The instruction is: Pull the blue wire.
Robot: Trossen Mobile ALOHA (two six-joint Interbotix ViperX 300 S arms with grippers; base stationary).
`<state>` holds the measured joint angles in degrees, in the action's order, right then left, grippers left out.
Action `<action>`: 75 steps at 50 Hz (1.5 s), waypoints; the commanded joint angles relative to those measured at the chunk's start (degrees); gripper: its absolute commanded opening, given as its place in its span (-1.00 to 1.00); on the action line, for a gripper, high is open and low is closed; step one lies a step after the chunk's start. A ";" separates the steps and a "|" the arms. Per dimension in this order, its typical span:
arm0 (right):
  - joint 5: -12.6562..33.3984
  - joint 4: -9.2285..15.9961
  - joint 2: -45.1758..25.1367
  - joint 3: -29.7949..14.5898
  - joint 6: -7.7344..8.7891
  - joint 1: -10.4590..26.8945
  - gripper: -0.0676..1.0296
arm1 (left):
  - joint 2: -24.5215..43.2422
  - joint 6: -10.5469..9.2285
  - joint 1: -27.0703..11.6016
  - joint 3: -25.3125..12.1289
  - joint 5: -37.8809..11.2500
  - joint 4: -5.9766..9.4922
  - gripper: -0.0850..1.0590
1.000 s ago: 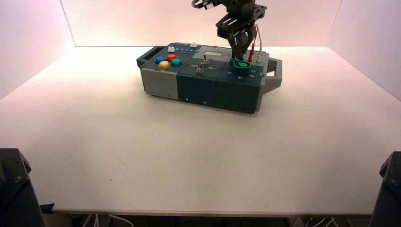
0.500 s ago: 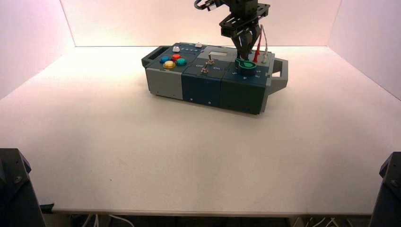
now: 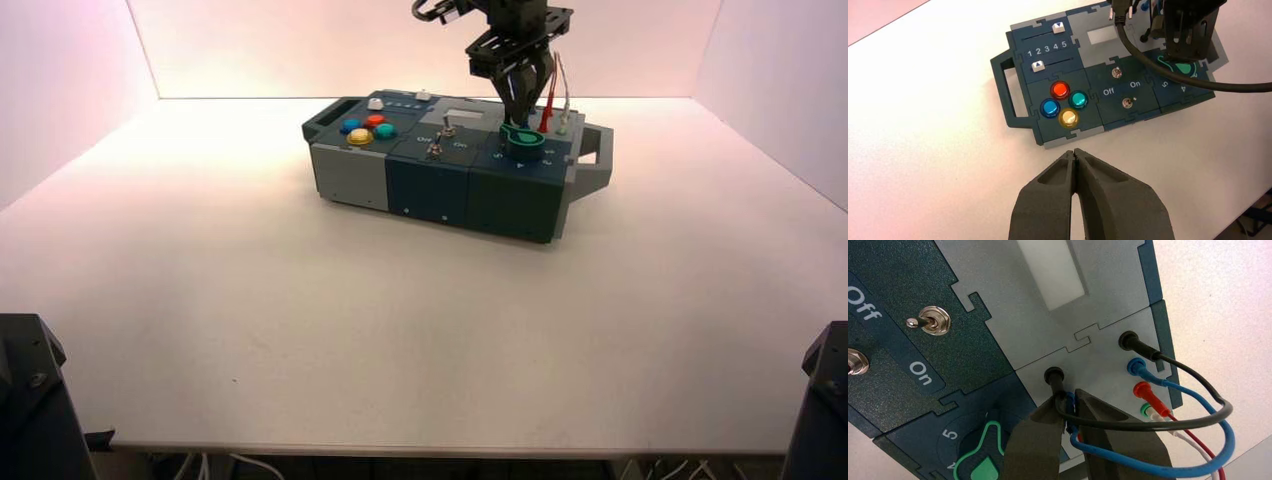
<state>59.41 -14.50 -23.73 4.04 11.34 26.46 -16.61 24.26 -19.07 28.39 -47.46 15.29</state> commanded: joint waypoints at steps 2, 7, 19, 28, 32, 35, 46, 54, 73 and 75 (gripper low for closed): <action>0.70 -0.44 6.59 -3.16 0.62 -0.35 -0.92 | -0.62 0.18 0.00 -1.58 0.18 0.00 -0.91; 0.79 -0.09 7.12 -3.08 0.70 -0.35 -0.92 | -0.53 0.18 -0.09 -1.58 0.18 0.00 -0.91; 0.70 0.79 7.21 -2.64 0.97 -0.35 -0.92 | -0.53 0.18 -0.09 -1.58 0.18 0.09 -0.91; 0.70 1.58 7.56 -1.14 0.97 -0.35 -0.92 | -0.70 0.18 0.00 -1.41 0.18 0.09 -0.91; 0.97 2.55 7.82 -0.88 1.23 -0.35 -0.92 | -0.62 0.18 -0.09 -1.58 0.18 0.09 -0.91; 1.41 4.13 8.00 -0.88 1.93 -0.35 -0.92 | -0.53 0.18 -0.09 -1.58 0.18 0.09 -0.91; 2.64 9.84 8.96 -0.53 4.83 -0.35 -0.92 | -0.53 0.18 -0.09 -1.58 0.09 0.09 -0.91; 2.81 10.02 9.32 -0.26 4.83 -0.35 -0.92 | -0.70 0.09 0.00 -1.49 0.09 0.09 -0.91; 5.89 10.02 10.28 0.97 5.19 -0.35 -0.92 | -0.79 0.18 -0.09 -1.67 -0.18 0.09 -0.91; 6.15 10.02 10.46 1.23 5.27 -0.35 -0.92 | -0.79 0.18 0.00 -1.67 -0.18 0.09 -0.91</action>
<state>65.13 -4.66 -16.26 5.71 16.08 25.93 -16.61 24.26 -18.98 28.39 -47.90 15.29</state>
